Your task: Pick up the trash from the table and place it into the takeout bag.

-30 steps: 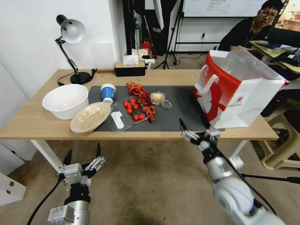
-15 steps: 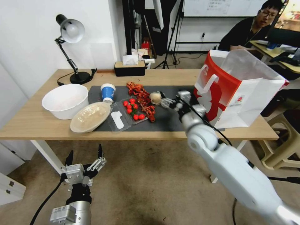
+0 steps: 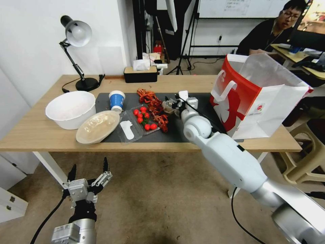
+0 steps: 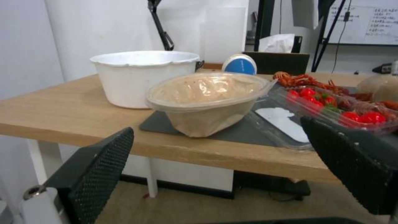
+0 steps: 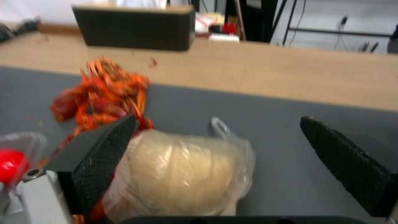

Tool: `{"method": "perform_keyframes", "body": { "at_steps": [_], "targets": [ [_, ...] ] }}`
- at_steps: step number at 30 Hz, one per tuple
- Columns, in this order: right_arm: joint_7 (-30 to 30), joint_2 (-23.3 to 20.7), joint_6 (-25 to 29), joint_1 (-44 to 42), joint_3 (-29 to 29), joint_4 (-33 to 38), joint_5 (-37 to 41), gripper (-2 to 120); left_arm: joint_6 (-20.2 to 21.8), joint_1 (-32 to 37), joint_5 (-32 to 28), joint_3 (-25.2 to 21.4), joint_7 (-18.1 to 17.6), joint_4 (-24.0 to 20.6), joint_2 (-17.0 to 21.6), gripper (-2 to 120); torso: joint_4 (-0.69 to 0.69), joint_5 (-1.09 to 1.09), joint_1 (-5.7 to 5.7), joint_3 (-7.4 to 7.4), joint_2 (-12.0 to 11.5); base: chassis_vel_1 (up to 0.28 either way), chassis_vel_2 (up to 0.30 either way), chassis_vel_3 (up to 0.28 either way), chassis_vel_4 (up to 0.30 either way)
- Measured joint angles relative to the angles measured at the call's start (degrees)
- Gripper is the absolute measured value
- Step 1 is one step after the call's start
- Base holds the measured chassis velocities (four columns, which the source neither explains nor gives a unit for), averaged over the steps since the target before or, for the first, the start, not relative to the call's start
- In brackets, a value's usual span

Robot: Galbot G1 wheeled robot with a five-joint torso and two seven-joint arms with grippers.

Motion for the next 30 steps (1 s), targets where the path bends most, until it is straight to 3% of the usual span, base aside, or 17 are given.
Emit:
{"method": "perform_keyframes", "body": {
  "at_steps": [10, 13, 30],
  "targets": [
    [0.16, 1.79, -1.4, -0.23, 0.13, -2.36, 1.44, 100, 0.0, -0.16, -0.18, 0.08, -0.19, 0.11, 0.26, 100, 0.0, 0.01, 0.0, -0.01, 0.01, 0.0, 0.0, 0.0, 0.0],
    [0.01, 1.83, -0.92, -0.25, 0.15, -2.62, 1.79, 95, -0.02, -0.11, -0.11, 0.1, -0.27, 0.07, 0.27, 100, -0.01, 0.01, -0.01, -0.01, 0.01, 0.0, 0.0, 0.0, 0.0],
    [-1.21, 0.89, 0.71, -1.13, 0.68, -3.02, 1.95, 35, -0.26, -0.26, 0.19, 0.38, -0.42, 0.19, 0.02, 100, 0.0, 0.01, -0.01, -0.01, 0.01, 0.0, 0.0, 0.0, 0.0]
  ]
}}
